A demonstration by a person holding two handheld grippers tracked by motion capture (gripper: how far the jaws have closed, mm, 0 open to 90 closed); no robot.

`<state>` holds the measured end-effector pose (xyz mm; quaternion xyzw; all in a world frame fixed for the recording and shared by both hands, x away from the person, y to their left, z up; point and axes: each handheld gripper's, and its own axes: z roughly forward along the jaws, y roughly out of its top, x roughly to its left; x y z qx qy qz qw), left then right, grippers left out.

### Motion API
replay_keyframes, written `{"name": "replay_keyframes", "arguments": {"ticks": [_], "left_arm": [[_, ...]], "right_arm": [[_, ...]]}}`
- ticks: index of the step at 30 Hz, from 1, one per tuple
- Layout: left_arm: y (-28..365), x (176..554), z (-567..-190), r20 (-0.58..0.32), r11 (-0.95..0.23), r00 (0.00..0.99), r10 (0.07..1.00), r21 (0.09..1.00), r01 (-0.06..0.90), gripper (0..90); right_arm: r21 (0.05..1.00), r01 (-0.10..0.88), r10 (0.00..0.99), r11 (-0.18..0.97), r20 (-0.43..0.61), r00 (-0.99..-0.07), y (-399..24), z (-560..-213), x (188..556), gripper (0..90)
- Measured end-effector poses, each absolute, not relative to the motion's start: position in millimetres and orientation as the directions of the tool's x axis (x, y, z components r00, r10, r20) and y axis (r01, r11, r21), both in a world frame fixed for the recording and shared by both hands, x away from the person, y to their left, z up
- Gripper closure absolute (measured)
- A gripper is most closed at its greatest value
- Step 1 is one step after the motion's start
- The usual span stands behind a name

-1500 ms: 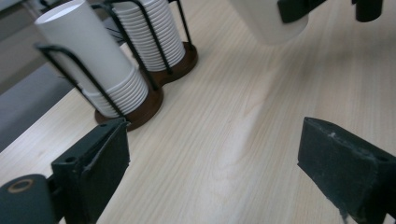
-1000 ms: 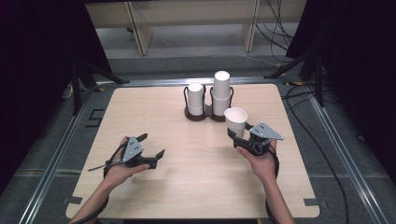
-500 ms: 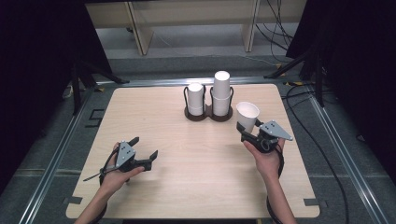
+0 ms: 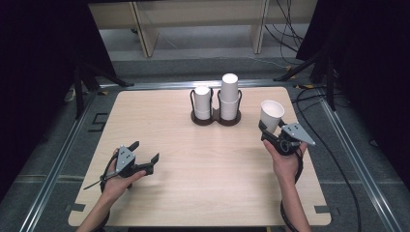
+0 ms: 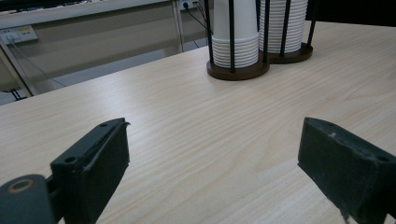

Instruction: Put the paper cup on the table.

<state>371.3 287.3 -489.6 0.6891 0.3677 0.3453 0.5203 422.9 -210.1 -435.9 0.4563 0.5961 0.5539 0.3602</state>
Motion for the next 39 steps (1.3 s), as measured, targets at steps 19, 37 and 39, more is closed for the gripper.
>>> {"name": "replay_keyframes", "arguments": {"ticks": [19, 37, 39], "left_arm": [[284, 371, -493, 0.085, -0.201, 0.499, 0.862, 0.962, 0.185, 8.7], [282, 371, -494, 0.091, -0.208, 0.512, 0.854, 0.962, 0.176, 9.0], [281, 372, -495, 0.092, -0.203, 0.512, 0.854, 0.965, 0.165, 9.0]], "right_arm": [[0.975, 0.22, 0.976, 0.0, 0.048, -0.212, -231, -443, 475, 34.7], [0.92, 0.39, 0.987, 0.038, 0.027, -0.159, -241, -465, 529, 35.0], [0.916, 0.4, 0.99, 0.021, 0.037, -0.137, -239, -468, 533, 35.1]]}}
